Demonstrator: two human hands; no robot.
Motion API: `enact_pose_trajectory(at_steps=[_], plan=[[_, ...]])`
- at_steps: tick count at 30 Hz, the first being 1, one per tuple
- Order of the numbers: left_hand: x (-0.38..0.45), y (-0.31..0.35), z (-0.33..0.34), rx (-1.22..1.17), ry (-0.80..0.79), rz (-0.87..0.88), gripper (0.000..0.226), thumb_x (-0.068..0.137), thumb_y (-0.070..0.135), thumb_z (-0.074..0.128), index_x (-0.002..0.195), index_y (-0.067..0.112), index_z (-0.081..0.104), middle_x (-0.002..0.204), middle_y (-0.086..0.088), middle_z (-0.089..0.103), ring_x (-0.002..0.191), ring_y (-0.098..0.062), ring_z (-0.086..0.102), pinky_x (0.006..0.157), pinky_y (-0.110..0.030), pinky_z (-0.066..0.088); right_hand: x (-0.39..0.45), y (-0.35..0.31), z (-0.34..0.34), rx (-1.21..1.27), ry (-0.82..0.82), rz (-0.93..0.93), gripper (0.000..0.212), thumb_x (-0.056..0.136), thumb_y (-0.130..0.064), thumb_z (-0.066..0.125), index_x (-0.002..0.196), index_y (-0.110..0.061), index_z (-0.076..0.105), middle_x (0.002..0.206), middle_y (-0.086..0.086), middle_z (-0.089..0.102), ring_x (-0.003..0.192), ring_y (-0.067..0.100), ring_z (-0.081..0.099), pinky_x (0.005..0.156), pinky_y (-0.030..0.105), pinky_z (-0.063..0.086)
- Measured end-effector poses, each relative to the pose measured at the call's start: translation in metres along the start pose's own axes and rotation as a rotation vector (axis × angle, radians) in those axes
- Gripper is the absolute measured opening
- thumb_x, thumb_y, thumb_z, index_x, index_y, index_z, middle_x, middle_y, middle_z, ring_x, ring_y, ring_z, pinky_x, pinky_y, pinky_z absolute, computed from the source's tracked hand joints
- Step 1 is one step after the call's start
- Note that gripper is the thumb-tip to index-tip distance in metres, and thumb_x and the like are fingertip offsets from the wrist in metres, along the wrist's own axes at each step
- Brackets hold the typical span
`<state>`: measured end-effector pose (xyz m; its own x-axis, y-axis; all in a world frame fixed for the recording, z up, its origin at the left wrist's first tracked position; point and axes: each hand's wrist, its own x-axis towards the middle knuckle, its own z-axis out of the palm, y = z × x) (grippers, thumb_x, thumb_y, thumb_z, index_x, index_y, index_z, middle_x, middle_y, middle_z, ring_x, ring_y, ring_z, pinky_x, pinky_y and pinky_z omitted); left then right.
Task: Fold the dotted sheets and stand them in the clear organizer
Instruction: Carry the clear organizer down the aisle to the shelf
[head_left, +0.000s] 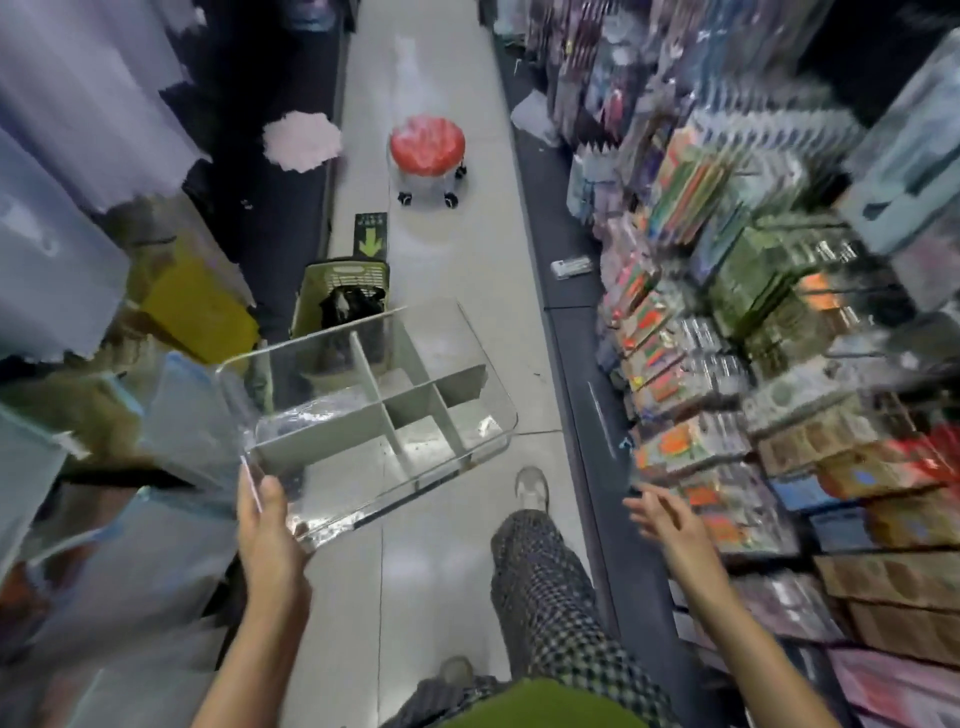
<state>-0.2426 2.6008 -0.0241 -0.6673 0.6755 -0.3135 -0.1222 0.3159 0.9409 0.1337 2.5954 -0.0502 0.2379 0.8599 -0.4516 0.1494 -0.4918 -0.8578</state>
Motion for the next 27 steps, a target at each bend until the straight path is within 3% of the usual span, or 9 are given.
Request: enact_pose_trajectory(at_steps=[3,5,8,12,15,21,27], plan=[[0.062,0.018,0.077,0.007,0.000,0.032,0.039,0.101,0.032,0.039,0.140,0.036,0.041,0.141,-0.019,0.043,0.105,-0.023,0.056,0.069,-0.031,0.041,0.102,-0.042,0.006,0.014,-0.009,0.007,0.020,0.098,-0.014,0.043,0.114,-0.009,0.054,0.093,0.005,0.064,0.080,0.007,0.061,0.064,0.007,0.048],[0.094,0.035,0.125,0.006,0.004,0.050,0.038,0.101,0.033,0.040,0.139,0.039,0.042,0.137,-0.023,0.046,0.090,-0.024,0.057,0.063,-0.030,0.042,0.167,-0.083,0.009,0.005,-0.028,-0.007,0.024,0.098,-0.016,0.043,0.116,-0.006,0.054,0.100,0.011,0.064,0.086,0.015,0.059,0.063,0.007,0.048],[0.140,0.066,0.190,-0.014,0.046,0.054,0.039,0.101,0.033,0.041,0.139,0.041,0.041,0.134,-0.021,0.050,0.070,-0.010,0.051,0.061,-0.030,0.047,0.263,-0.160,0.017,-0.016,-0.076,-0.066,0.024,0.098,-0.017,0.043,0.116,-0.005,0.055,0.104,0.013,0.063,0.089,0.017,0.059,0.070,0.012,0.049],[0.207,0.111,0.254,-0.022,0.088,0.051,0.036,0.099,0.040,0.040,0.133,0.051,0.042,0.132,-0.009,0.055,0.084,-0.025,0.058,0.079,-0.053,0.049,0.381,-0.261,0.044,-0.046,-0.151,-0.138,0.025,0.098,-0.014,0.043,0.116,-0.002,0.055,0.102,0.012,0.062,0.083,0.009,0.059,0.068,0.009,0.048],[0.267,0.132,0.291,-0.055,0.119,0.048,0.036,0.099,0.040,0.042,0.131,0.054,0.043,0.136,-0.001,0.054,0.115,-0.041,0.054,0.094,-0.067,0.041,0.461,-0.317,0.074,-0.047,-0.194,-0.175,0.024,0.098,-0.015,0.044,0.116,-0.004,0.055,0.099,0.009,0.063,0.083,0.009,0.060,0.068,0.007,0.049],[0.408,0.161,0.367,-0.090,0.204,0.040,0.038,0.095,0.045,0.045,0.133,0.050,0.044,0.145,0.006,0.045,0.133,-0.038,0.040,0.104,-0.062,0.034,0.616,-0.378,0.140,-0.105,-0.242,-0.141,0.023,0.098,-0.018,0.045,0.115,-0.006,0.056,0.097,0.008,0.064,0.085,0.010,0.061,0.070,0.008,0.050],[0.543,0.219,0.444,-0.114,0.252,-0.006,0.037,0.100,0.037,0.043,0.137,0.036,0.043,0.141,0.000,0.048,0.131,-0.039,0.040,0.104,-0.059,0.036,0.734,-0.448,0.198,-0.140,-0.257,-0.075,0.025,0.098,-0.019,0.045,0.117,-0.007,0.055,0.094,0.001,0.065,0.086,0.009,0.061,0.066,0.007,0.050]])
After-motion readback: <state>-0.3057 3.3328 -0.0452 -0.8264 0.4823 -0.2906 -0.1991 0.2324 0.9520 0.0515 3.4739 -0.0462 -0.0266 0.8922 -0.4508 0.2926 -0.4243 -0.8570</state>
